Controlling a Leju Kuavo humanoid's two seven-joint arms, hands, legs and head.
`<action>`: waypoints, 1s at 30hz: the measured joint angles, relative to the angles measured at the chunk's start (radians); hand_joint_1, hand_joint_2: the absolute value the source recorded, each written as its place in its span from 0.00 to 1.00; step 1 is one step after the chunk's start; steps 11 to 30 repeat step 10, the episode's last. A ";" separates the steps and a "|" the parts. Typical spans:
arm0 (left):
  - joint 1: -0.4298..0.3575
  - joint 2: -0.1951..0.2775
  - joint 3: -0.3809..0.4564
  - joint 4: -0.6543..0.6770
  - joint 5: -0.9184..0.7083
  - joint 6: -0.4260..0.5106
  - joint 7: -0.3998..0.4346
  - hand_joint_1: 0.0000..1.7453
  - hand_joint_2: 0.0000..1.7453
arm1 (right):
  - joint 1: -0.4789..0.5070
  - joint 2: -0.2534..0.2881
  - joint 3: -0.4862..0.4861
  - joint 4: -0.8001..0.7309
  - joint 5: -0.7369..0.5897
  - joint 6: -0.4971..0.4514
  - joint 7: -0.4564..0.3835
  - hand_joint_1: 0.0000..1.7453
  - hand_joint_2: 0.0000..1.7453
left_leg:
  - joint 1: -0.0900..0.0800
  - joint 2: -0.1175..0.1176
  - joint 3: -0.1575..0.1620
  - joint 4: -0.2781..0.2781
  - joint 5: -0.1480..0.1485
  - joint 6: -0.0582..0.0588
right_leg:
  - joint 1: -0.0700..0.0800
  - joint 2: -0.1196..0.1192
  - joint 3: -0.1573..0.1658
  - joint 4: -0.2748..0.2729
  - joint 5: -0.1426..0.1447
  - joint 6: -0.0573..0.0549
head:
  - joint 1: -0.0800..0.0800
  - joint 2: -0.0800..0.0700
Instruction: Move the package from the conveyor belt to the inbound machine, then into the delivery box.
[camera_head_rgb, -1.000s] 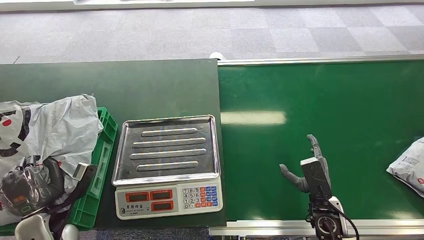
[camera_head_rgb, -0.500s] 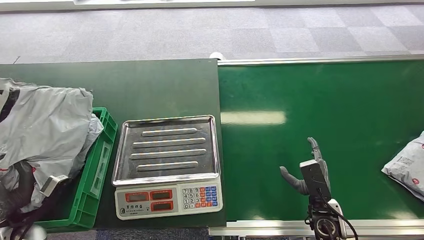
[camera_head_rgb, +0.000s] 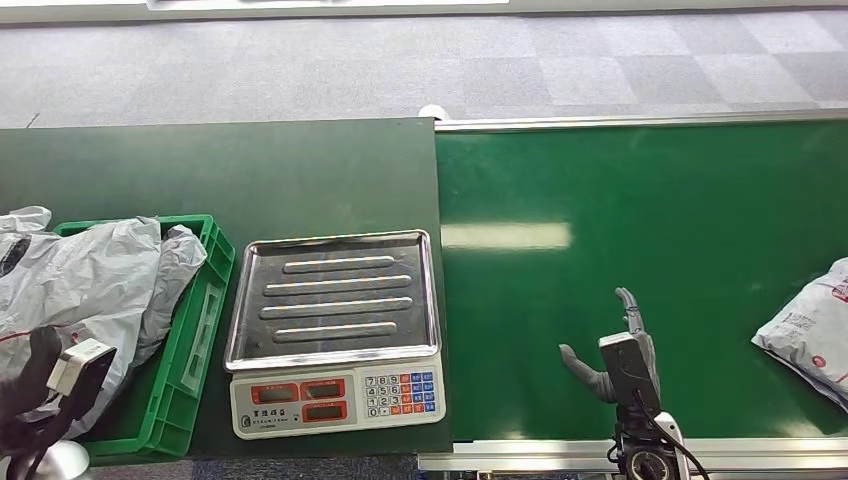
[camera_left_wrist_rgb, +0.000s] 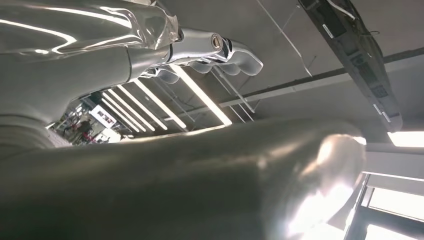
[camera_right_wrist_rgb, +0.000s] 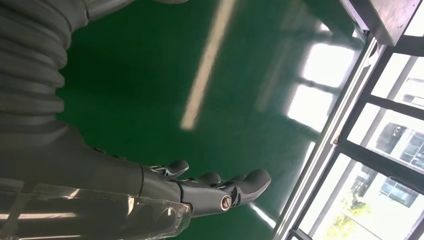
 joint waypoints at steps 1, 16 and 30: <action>0.000 -0.001 -0.005 0.005 0.007 0.000 0.000 0.00 0.00 | 0.002 0.000 -0.001 -0.002 0.000 0.000 0.000 0.00 1.00 | 0.000 0.000 0.000 0.000 0.000 0.000 | 0.000 0.000 0.000 0.000 0.000 0.000 | 0.000 0.000; 0.020 -0.008 -0.105 0.019 0.279 0.000 -0.001 0.00 0.00 | 0.006 0.004 -0.002 -0.023 -0.023 -0.001 -0.072 0.00 1.00 | 0.000 0.000 0.000 0.000 0.000 0.000 | 0.000 0.000 0.000 0.000 0.000 0.000 | 0.000 0.000; 0.020 -0.008 -0.105 0.019 0.279 0.000 -0.001 0.00 0.00 | 0.006 0.004 -0.002 -0.023 -0.023 -0.001 -0.072 0.00 1.00 | 0.000 0.000 0.000 0.000 0.000 0.000 | 0.000 0.000 0.000 0.000 0.000 0.000 | 0.000 0.000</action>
